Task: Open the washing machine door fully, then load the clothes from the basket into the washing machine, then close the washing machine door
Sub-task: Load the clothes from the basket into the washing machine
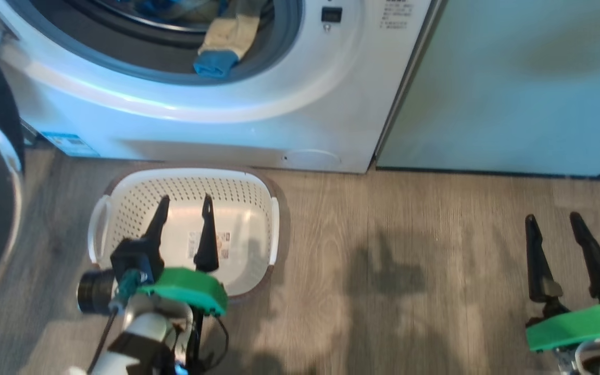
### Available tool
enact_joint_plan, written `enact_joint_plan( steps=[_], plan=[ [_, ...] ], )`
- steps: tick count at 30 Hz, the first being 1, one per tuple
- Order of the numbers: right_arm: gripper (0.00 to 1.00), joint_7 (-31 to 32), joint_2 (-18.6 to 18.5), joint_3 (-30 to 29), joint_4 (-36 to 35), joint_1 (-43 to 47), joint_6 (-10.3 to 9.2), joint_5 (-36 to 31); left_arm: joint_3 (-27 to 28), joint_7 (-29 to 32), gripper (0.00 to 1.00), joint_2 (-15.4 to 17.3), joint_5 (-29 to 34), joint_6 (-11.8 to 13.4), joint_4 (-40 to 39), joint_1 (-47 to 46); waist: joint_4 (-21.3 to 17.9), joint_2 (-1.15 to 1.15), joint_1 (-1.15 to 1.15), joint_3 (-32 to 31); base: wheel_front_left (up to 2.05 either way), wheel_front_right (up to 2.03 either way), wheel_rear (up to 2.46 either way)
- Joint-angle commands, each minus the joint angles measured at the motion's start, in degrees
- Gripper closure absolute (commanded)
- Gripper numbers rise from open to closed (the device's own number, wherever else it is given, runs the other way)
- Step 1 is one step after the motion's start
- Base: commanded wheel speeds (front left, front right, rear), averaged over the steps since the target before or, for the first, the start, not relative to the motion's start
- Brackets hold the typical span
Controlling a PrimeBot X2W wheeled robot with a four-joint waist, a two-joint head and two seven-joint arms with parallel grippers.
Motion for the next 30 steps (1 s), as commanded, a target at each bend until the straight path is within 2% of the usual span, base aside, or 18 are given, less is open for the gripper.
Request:
enact_joint_plan(
  steps=[1,12,23,30],
  plan=[
    [0.0,-0.8,-0.6,1.3,-1.9,-2.7,-0.16,0.4,2.5,-0.2,0.0,0.8,-0.2,-0.3,-0.7,-3.5,-0.7,0.0,0.0,2.4,0.0,0.0,0.0],
    [0.0,-2.4,-0.5,2.1,-0.9,-6.8,-0.16,1.7,4.0,0.1,0.0,1.5,-0.4,-2.1,5.0,-14.4,-2.5,0.0,0.0,10.1,0.0,0.0,0.0],
    [0.0,-3.8,-0.2,3.4,1.6,-11.4,-0.16,3.7,6.3,2.5,0.0,5.7,0.2,-4.0,10.9,-28.2,-5.9,0.0,0.0,16.5,0.0,0.0,0.0],
    [0.0,-4.1,0.7,4.2,2.5,-13.4,-0.16,4.8,7.6,7.4,0.0,8.9,-1.2,-5.8,11.3,-34.3,-7.5,0.0,0.0,18.6,0.0,0.0,0.0]
  ],
)
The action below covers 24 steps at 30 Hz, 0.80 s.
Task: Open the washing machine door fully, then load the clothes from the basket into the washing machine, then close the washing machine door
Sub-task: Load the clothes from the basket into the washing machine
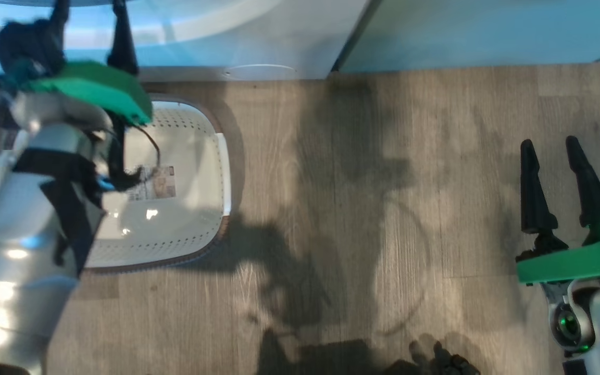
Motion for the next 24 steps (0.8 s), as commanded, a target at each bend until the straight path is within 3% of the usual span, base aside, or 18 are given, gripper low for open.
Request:
enact_joint_plan(
  steps=[1,8,24],
  plan=[
    [0.0,-0.5,0.0,1.0,-1.6,-0.4,-0.16,0.3,2.4,1.2,0.0,3.2,-0.7,-0.5,-1.4,-2.2,-0.6,0.0,-0.01,0.5,0.0,0.0,0.0],
    [0.0,-0.5,0.9,1.9,-1.6,-1.5,-0.16,1.1,2.8,10.3,0.0,7.1,-2.2,-2.2,-0.9,-8.2,-2.2,0.0,-0.01,1.5,0.0,0.0,0.0],
    [0.0,-0.5,1.9,3.1,-0.9,-2.0,-0.16,2.5,2.5,27.7,0.0,9.6,-8.2,-5.1,5.8,-16.8,-5.1,0.0,-0.01,2.7,0.0,0.0,0.0]
  ],
)
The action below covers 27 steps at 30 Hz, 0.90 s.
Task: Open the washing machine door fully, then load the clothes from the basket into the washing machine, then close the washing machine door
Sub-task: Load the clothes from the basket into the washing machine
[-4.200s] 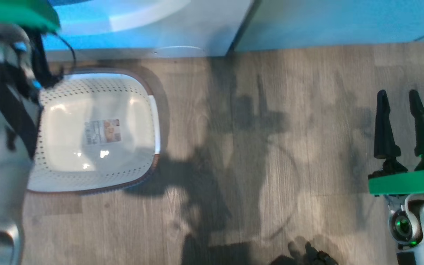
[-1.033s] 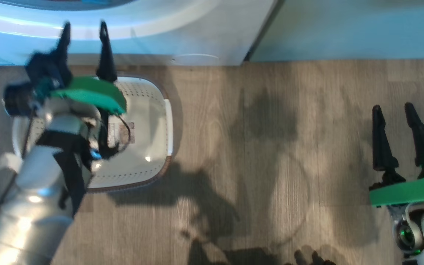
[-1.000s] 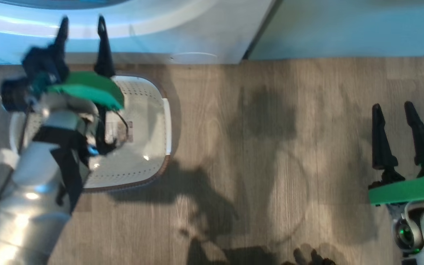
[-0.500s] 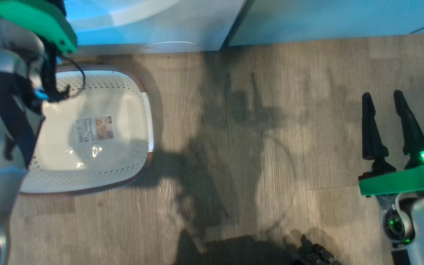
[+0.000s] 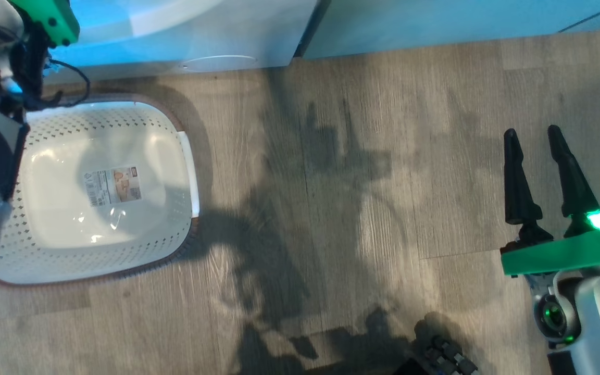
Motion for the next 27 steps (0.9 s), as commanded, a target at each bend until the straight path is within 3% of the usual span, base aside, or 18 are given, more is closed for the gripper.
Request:
enact_joint_plan(
  steps=[1,4,5,6,7,13,27],
  plan=[
    [0.0,-0.5,0.1,1.1,-1.3,0.1,-0.16,0.5,1.5,1.7,0.0,3.3,-0.6,-0.2,-1.2,-2.6,-0.1,0.0,0.0,0.1,0.0,0.0,0.0],
    [0.0,-0.5,0.1,1.3,-1.0,-0.2,-0.16,0.6,0.7,6.9,0.01,3.8,-1.5,-0.4,-0.1,-4.1,-0.5,0.0,0.0,0.3,0.0,0.0,0.0],
    [0.0,-0.5,0.2,1.4,-1.0,-0.3,-0.16,0.7,0.6,8.0,0.41,3.9,-1.7,-0.4,0.2,-4.5,-0.5,0.0,0.0,0.4,0.0,0.0,0.0],
    [0.0,-0.5,0.2,1.4,-1.0,-0.4,-0.16,0.8,0.5,9.1,0.65,3.9,-2.0,-0.5,0.4,-4.8,-0.6,0.0,0.0,0.5,0.0,0.0,0.0],
    [0.0,-0.5,0.2,1.4,-1.0,-0.5,-0.16,0.8,0.5,9.8,0.97,3.9,-2.3,-0.3,0.5,-5.0,-0.7,0.0,0.0,0.6,0.0,0.0,0.0],
    [0.0,-0.5,0.2,1.3,-0.9,-0.8,-0.16,1.2,0.6,10.0,1.0,4.6,-1.8,0.7,-0.9,-6.1,-0.8,0.0,0.0,0.9,0.0,0.0,0.0],
    [0.0,-0.5,0.2,1.8,-0.9,-1.8,-0.16,2.6,1.8,-2.4,1.0,6.8,3.9,4.2,-1.1,-10.3,-1.9,0.0,0.0,2.7,0.0,0.0,0.0]
  ],
)
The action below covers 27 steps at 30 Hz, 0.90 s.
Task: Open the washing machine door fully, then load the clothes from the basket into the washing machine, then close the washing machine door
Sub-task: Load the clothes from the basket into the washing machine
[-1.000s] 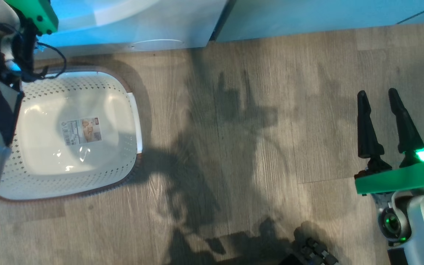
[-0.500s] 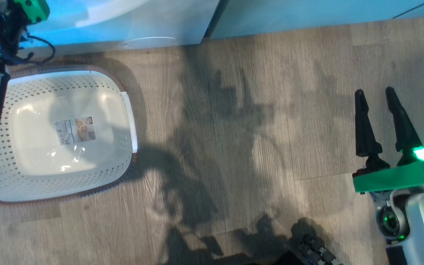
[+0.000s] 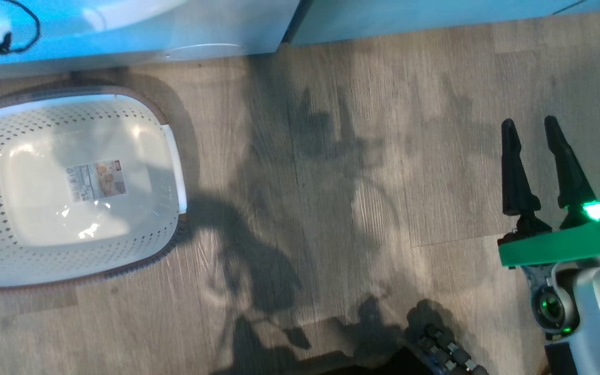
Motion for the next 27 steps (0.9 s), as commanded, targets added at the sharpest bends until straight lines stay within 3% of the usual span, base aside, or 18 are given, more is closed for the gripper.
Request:
enact_joint_plan(
  steps=[1,8,18,27],
  plan=[
    [0.0,-0.5,0.0,1.1,-1.4,-0.3,-0.16,0.7,2.0,-2.2,1.0,3.7,1.5,0.6,-1.3,-3.3,-0.3,0.0,0.0,0.4,0.0,0.0,0.0],
    [0.0,-0.5,0.0,2.3,-1.4,-1.5,-0.16,1.7,1.4,-10.8,1.0,5.4,6.6,2.2,1.4,-7.9,-2.4,0.0,0.0,2.7,0.0,0.0,0.0],
    [0.0,-0.5,0.0,3.4,-1.3,-2.3,-0.16,3.3,1.1,-19.5,1.0,7.2,10.5,2.7,5.4,-15.3,-5.4,0.0,0.0,7.3,0.0,0.0,0.0],
    [0.0,-0.5,0.0,4.2,-1.4,-3.2,-0.16,3.7,1.3,-27.5,1.0,6.1,11.0,2.2,11.5,-21.1,-6.4,0.0,0.0,9.0,0.0,0.0,0.0]
  ],
)
